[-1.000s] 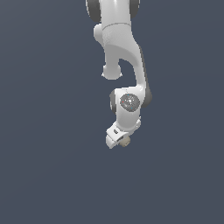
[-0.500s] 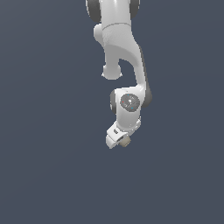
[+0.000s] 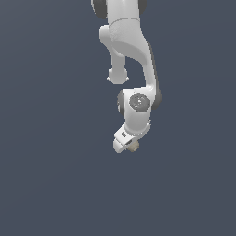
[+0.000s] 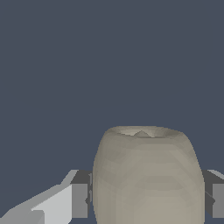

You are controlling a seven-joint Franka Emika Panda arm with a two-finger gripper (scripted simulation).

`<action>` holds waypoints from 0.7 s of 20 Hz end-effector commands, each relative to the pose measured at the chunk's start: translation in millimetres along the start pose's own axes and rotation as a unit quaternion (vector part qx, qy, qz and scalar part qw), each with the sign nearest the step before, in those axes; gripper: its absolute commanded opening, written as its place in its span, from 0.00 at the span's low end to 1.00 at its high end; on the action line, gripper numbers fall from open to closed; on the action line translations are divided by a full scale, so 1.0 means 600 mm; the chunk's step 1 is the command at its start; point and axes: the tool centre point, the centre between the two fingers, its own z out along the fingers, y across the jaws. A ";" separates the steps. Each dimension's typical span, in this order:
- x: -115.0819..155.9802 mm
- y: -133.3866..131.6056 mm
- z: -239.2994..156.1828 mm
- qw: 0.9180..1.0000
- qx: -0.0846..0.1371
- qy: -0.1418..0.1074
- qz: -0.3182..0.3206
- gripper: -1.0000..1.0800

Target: Pick up the object and move it to a goal position.

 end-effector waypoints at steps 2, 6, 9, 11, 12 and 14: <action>-0.002 -0.021 -0.024 1.000 -0.001 0.000 0.000 0.00; -0.007 -0.054 -0.062 1.000 -0.001 0.000 -0.001 0.00; -0.012 -0.087 -0.098 1.000 -0.001 0.000 -0.001 0.00; -0.015 -0.111 -0.126 1.000 -0.001 0.000 -0.001 0.00; -0.016 -0.123 -0.140 1.000 -0.001 0.000 -0.001 0.00; -0.020 -0.148 -0.169 1.000 -0.002 0.000 -0.001 0.00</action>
